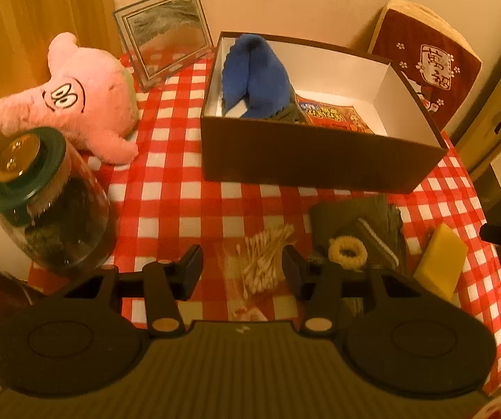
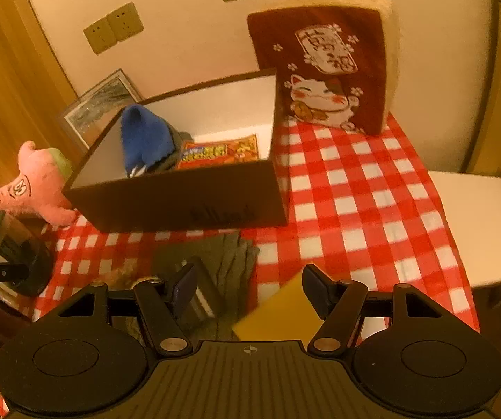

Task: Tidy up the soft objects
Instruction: 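Move both grippers back over the table toward the remaining items, then grasp the yellow sponge with the right gripper while the left grasps the bandage strip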

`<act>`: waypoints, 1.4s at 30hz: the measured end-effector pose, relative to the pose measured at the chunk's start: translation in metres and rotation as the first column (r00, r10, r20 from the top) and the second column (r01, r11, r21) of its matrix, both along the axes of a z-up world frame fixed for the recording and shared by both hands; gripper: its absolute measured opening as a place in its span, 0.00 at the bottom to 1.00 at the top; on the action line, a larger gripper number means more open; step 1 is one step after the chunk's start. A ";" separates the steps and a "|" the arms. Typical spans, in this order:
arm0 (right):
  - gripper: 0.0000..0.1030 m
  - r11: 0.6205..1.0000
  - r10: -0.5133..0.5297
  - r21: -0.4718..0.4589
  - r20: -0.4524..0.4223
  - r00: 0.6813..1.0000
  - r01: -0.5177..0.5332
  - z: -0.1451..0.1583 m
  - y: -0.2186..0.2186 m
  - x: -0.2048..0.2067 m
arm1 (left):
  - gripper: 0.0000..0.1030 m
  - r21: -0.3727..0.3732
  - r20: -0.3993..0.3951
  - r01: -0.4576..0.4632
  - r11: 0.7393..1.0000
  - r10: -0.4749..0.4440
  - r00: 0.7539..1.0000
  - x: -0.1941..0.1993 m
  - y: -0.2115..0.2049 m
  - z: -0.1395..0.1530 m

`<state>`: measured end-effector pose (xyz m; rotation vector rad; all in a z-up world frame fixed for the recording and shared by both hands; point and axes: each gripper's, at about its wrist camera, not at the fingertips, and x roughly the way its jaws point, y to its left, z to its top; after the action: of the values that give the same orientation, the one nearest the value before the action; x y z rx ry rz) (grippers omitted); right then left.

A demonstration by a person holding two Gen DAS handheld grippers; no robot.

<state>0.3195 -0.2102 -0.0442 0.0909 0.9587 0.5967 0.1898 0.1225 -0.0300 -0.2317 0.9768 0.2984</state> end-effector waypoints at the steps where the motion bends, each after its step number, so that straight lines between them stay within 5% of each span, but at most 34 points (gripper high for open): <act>1: 0.65 1.000 -0.003 -0.003 -0.004 1.000 0.003 -0.001 -0.002 -0.002 | 0.46 -0.002 -0.001 -0.001 1.000 0.001 1.000 -0.002 -0.001 -0.001; 11: 0.65 0.993 -0.066 -0.102 -0.142 0.988 0.052 -0.037 -0.005 -0.012 | 0.48 -0.003 -0.047 -0.021 1.000 0.020 0.999 -0.018 -0.006 -0.020; 16: 0.75 0.990 -0.132 -0.077 -0.246 0.960 0.117 -0.062 -0.006 -0.006 | 0.49 -0.005 -0.068 -0.041 0.999 0.040 0.997 -0.024 -0.006 -0.032; 30: 0.79 0.949 -0.296 -0.164 -0.180 0.938 0.268 -0.084 0.026 0.028 | 0.49 -0.016 -0.112 -0.087 0.996 0.085 0.990 -0.030 -0.003 -0.062; 42: 0.77 0.967 -0.170 -0.217 -0.152 0.974 0.135 -0.107 0.030 0.029 | 0.50 -0.098 -0.163 -0.068 0.993 0.052 0.985 -0.026 -0.014 -0.091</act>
<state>0.3488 -0.1801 -0.1510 0.0308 1.1626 0.3485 0.1641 0.1086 -0.1208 -0.3361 1.1476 0.3258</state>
